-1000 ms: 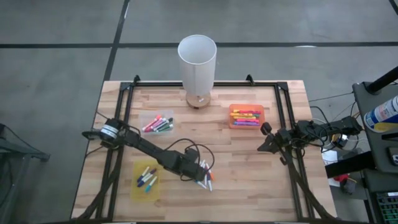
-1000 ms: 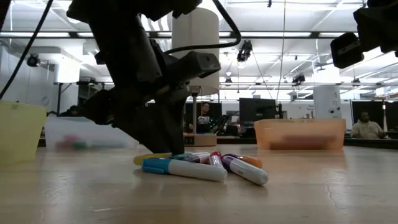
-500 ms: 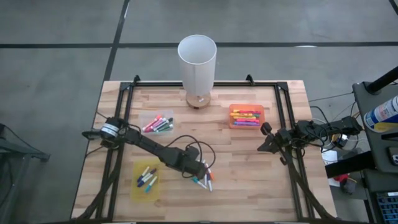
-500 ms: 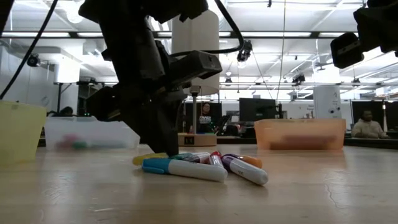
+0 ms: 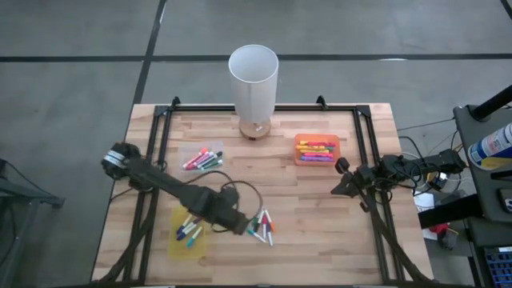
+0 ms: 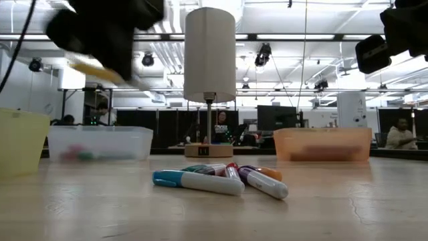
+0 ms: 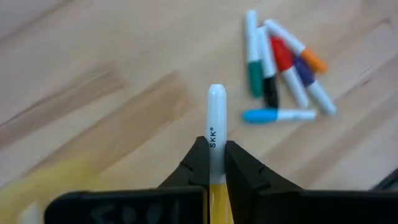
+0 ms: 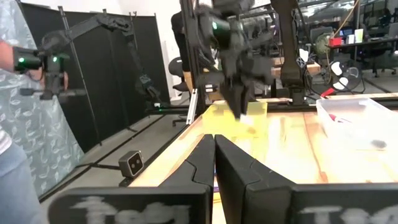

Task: Pick & Place Markers
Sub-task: Put the small yellow highlighter pen into the yellow bin

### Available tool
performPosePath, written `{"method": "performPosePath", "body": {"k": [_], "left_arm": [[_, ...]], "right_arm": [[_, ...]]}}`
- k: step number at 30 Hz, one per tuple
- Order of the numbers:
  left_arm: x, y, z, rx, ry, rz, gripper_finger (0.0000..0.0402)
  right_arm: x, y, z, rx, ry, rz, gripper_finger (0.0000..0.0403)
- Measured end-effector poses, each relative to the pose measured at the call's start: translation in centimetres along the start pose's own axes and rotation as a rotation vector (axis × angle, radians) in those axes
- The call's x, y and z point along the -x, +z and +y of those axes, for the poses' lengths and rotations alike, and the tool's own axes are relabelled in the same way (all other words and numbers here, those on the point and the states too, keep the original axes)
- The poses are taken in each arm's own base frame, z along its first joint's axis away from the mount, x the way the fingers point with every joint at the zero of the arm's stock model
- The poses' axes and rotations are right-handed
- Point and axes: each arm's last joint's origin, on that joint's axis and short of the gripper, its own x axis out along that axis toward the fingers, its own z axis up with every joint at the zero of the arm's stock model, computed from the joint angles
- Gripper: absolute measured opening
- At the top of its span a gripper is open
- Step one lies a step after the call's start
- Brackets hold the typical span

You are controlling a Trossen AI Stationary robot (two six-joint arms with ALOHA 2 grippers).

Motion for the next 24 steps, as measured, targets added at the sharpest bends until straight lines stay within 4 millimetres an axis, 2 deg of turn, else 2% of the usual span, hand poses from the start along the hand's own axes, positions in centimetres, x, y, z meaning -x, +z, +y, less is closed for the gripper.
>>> {"method": "performPosePath", "body": {"k": [4,7,9,12,18,24], "left_arm": [[2.7,-3.7,2.5,0.040,0.154,0.002,0.0021],[4.1,-6.5,4.0,0.094,0.183,-0.039,0.0021],[4.5,-8.1,4.9,0.120,0.187,-0.052,0.0023],[4.1,-10.2,6.0,0.124,0.207,-0.047,0.0030],[2.6,-11.8,8.0,0.156,0.277,-0.033,0.0034],[2.0,-11.9,8.0,0.098,0.240,-0.040,0.0056]], "right_arm": [[0.0,0.0,0.0,0.000,0.001,-0.001,0.0009],[0.0,0.0,0.0,0.000,0.001,-0.001,0.0009],[0.0,0.0,0.0,0.000,0.000,-0.001,0.0009],[0.0,0.0,0.0,0.000,0.000,-0.001,0.0009],[0.0,0.0,0.0,0.000,0.000,-0.001,0.0009],[0.0,0.0,0.0,0.000,0.000,-0.001,0.0009]]}}
